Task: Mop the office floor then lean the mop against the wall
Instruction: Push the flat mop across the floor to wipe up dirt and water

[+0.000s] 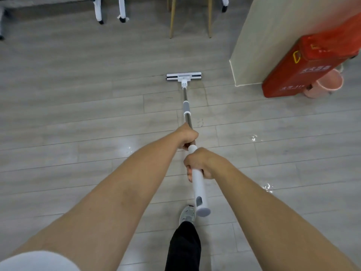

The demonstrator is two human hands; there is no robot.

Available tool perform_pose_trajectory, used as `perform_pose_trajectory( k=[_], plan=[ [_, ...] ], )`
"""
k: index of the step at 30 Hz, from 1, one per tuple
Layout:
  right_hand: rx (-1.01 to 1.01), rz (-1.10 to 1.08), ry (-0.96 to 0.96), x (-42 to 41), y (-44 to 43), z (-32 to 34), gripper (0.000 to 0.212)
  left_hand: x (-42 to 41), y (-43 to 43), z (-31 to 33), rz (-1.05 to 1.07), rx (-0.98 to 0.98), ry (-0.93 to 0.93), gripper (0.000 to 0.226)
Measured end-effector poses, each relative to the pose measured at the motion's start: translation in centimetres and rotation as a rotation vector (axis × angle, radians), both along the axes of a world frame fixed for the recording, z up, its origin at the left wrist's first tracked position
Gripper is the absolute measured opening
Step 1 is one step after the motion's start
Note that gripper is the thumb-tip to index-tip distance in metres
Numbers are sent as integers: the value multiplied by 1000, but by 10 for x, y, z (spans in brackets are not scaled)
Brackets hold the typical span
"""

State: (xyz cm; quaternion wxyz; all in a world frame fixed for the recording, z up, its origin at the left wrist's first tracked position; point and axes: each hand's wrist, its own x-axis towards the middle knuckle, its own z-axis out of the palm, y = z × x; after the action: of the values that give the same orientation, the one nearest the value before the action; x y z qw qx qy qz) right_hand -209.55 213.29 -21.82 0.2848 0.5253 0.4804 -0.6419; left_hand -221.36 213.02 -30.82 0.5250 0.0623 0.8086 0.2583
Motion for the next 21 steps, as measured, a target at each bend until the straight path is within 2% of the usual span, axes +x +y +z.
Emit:
perform_pose_trajectory(
  k=[3,7,10,15,18,21],
  plan=[
    [10,9,-27,8,-12,-13,34,8,-11,-10,7,23,-34,24],
    [52,22,-73,43,-22,-21,26,43,-19,-19,50,51,-105,39],
    [83,8,-96,77,-23,-23,25,76,-21,-16,63,67,-142,40],
    [143,23,-123,152,-43,-23,29,151,-39,-14,115,62,-180,50],
    [161,52,-125,209,-62,-23,35,206,-58,-10,82,50,-187,55],
    [174,89,-131,273,-85,-19,33,270,-81,-6,51,43,-180,56]
  ],
)
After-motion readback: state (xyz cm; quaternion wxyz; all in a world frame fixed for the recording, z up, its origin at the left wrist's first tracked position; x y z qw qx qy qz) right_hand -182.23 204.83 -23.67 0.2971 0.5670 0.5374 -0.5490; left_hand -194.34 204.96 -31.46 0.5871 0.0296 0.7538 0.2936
